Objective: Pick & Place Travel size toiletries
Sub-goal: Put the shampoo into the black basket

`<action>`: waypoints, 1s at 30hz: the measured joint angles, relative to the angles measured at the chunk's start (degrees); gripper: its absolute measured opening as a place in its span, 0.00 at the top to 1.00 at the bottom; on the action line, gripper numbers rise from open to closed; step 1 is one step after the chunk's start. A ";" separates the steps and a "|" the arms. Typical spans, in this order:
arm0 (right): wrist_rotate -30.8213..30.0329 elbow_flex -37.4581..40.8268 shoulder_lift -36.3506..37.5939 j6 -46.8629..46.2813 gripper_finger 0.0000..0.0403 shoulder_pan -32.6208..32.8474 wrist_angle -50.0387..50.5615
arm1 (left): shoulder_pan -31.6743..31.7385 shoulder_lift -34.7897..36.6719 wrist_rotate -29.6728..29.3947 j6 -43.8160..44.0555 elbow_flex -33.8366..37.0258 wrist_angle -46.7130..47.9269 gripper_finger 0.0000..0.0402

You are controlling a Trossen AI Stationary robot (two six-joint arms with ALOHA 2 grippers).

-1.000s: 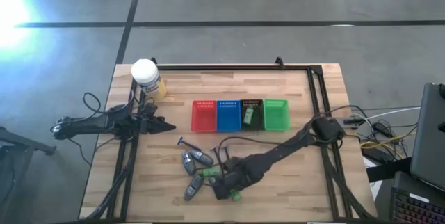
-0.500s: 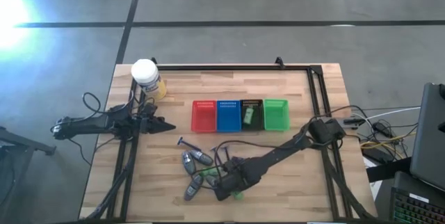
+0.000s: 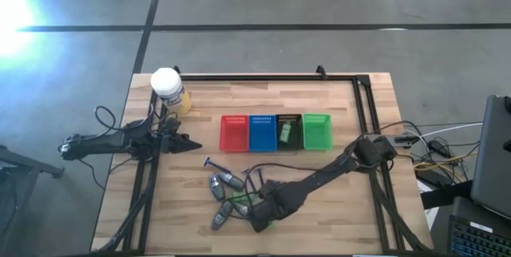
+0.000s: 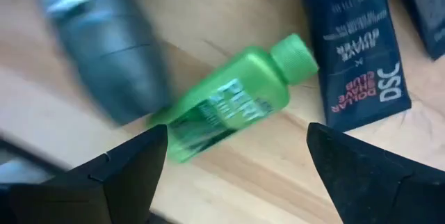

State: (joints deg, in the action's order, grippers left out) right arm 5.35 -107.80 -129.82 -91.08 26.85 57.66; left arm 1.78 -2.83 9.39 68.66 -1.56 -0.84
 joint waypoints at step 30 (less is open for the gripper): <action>2.75 7.69 -0.37 -4.28 0.56 0.42 -8.89 | 0.00 -0.04 -1.27 -0.13 0.00 0.52 0.58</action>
State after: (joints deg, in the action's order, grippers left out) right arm 8.10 -100.12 -130.19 -95.36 27.27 48.77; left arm 1.78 -2.87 8.12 68.53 -1.56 -0.32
